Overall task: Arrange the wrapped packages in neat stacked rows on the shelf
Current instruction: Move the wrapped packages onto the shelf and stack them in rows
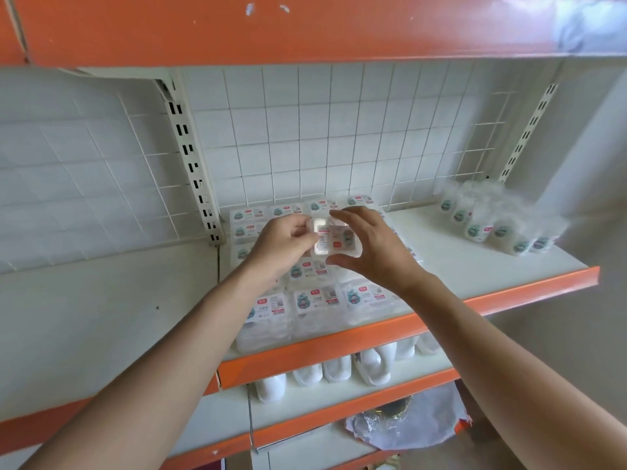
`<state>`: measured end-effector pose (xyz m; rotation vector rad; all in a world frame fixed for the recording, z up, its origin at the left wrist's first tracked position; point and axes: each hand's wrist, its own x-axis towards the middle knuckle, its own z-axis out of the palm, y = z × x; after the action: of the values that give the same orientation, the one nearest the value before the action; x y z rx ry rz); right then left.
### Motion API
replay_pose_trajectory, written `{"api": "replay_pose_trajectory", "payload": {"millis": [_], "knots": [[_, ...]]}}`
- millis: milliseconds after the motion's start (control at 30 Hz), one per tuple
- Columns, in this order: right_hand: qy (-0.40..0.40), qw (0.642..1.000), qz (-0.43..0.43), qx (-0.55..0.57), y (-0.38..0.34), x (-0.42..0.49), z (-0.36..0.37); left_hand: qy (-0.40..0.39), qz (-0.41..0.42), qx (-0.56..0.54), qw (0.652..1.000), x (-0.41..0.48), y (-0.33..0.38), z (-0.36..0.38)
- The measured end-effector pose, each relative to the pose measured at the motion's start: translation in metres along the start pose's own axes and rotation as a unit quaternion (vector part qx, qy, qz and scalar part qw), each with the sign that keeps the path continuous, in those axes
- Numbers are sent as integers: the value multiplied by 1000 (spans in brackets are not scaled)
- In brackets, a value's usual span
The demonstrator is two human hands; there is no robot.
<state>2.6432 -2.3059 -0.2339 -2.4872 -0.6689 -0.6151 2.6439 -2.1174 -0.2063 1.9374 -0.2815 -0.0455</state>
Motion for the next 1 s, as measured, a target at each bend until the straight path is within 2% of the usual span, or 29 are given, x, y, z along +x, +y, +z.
{"api": "replay_pose_trajectory", "payload": {"millis": [200, 300, 400, 567, 767, 933, 1000], "knots": [[10, 1000, 1, -6, 13, -11, -8, -16, -12, -29, 999, 7, -7, 13], [4, 1000, 11, 9, 18, -18, -11, 11, -24, -31, 999, 9, -8, 23], [-14, 998, 46, 44, 20, -23, -17, 36, -17, -32, 999, 12, -5, 30], [-28, 985, 120, 120, 17, -26, -27, 12, 8, -27, 1000, 13, -1, 41], [-6, 976, 173, 135, 20, -29, -29, 41, -16, -45, 998, 14, 5, 53], [52, 937, 273, 213, 20, -31, -35, -20, -33, -27, 999, 8, 2, 59], [68, 933, 280, 217, 21, -34, -33, -28, -27, -19, 999, 8, 3, 62]]}}
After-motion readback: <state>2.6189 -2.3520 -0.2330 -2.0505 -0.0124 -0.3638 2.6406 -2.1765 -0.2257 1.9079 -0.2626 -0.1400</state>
